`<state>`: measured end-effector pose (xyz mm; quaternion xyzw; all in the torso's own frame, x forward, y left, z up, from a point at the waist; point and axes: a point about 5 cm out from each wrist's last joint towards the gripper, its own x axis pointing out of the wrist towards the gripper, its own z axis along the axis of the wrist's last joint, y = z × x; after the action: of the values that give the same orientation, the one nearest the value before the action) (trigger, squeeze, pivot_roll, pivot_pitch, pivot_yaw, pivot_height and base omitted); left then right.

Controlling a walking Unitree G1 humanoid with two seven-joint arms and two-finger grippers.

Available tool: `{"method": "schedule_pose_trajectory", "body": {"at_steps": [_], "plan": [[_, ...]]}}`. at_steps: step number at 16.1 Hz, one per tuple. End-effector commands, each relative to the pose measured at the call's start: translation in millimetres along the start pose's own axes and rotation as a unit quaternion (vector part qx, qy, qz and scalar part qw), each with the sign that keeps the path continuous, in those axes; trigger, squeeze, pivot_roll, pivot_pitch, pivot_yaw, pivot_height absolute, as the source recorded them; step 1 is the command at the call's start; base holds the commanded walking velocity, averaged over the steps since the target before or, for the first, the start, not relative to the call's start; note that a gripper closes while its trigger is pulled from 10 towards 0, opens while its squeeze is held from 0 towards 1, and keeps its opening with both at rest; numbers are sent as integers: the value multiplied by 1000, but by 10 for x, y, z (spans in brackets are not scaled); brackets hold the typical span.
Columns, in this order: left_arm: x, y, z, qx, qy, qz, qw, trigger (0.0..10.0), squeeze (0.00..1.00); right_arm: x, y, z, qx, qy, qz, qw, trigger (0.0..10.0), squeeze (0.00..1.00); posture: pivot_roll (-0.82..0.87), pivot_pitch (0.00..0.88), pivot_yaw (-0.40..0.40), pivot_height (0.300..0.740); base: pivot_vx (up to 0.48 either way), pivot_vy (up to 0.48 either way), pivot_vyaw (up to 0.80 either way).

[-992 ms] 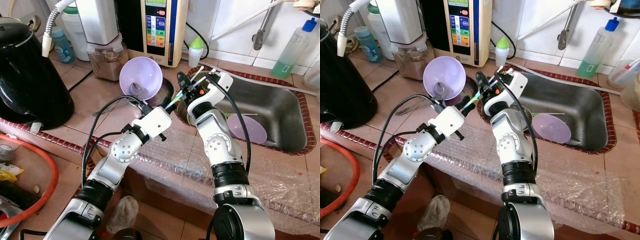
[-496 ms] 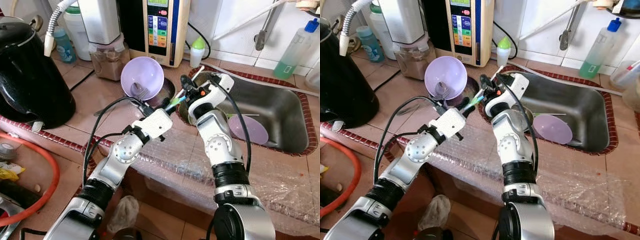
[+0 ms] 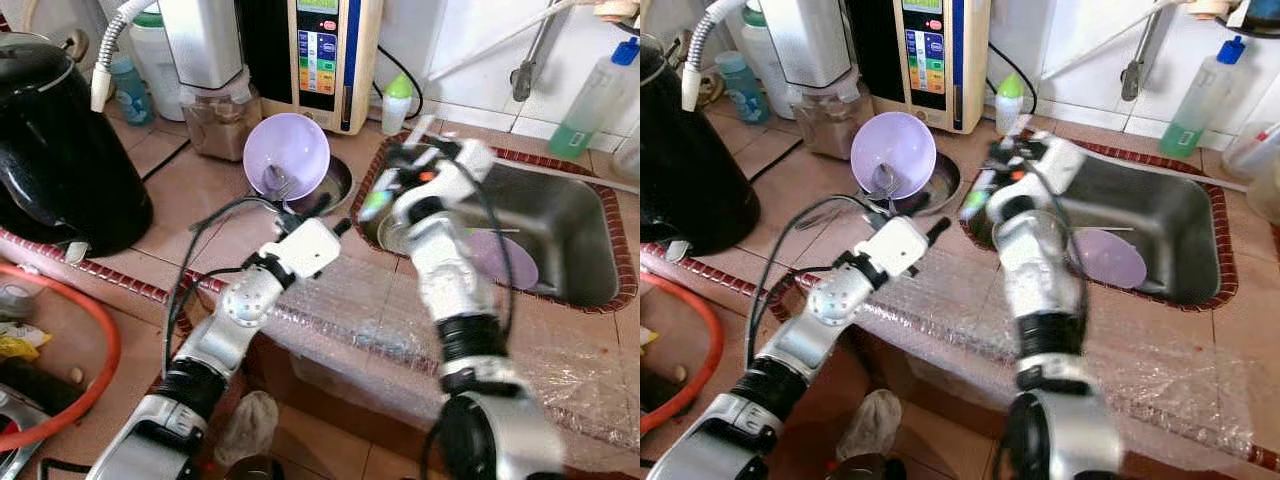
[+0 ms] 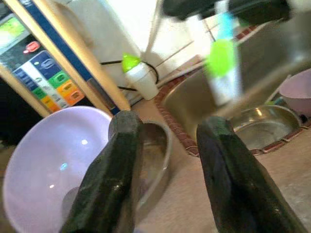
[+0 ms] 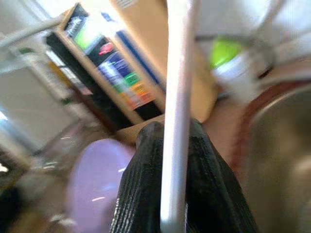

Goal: Kitchen organization

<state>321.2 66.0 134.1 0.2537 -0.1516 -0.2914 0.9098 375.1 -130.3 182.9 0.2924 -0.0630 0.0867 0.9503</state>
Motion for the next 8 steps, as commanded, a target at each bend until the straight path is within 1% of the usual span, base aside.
{"method": "schedule_pose_trajectory", "body": {"at_steps": [1, 2, 3, 4, 5, 6, 7, 8], "plan": [[-18, 27, 32, -12, -7, 5, 1000, 10000, 1000, 62, 32, 96, -48, -16, 8, 999, 0, 0, 9, 0, 25, 740, 0, 0, 0], [-42, 31, 31, -20, -7, 6, 1000, 10000, 1000, 76, -45, 140, -99, -18, 4, 995, 0, 0, 10, 0, 26, 740, 0, 0, 0], [-66, 41, 31, -32, -7, 9, 999, 10000, 1000, 83, -158, 183, -141, -18, -9, 990, 0, 0, 12, 0, 26, 740, 0, 0, 0], [-91, 60, 26, -57, -3, 17, 998, 10000, 1000, 84, -293, 220, -179, -13, -25, 983, 0, 0, 16, 0, 27, 740, 0, 0, 0], [-110, 76, 17, -95, 3, 27, 995, 10000, 1000, 83, -377, 220, -201, 1, -30, 979, 4235, 0, 18, 0, 28, 740, 0, 0, 0], [-125, 85, 8, -141, 10, 38, 989, 10000, 1000, 83, -430, 213, -215, 14, -31, 976, 9725, 0, 20, 0, 27, 740, 0, 0, 0], [-143, 82, 0, -189, 22, 44, 981, 10000, 1000, 78, -470, 181, -244, 32, -25, 969, 10000, 0, 22, 0, 26, 740, 0, 0, 0], [-176, 54, 11, -230, 27, 34, 972, 10000, 1000, 59, -537, 118, -260, 59, -22, 964, 10000, 0, 25, 0, 24, 740, 0, 0, 0]]}}
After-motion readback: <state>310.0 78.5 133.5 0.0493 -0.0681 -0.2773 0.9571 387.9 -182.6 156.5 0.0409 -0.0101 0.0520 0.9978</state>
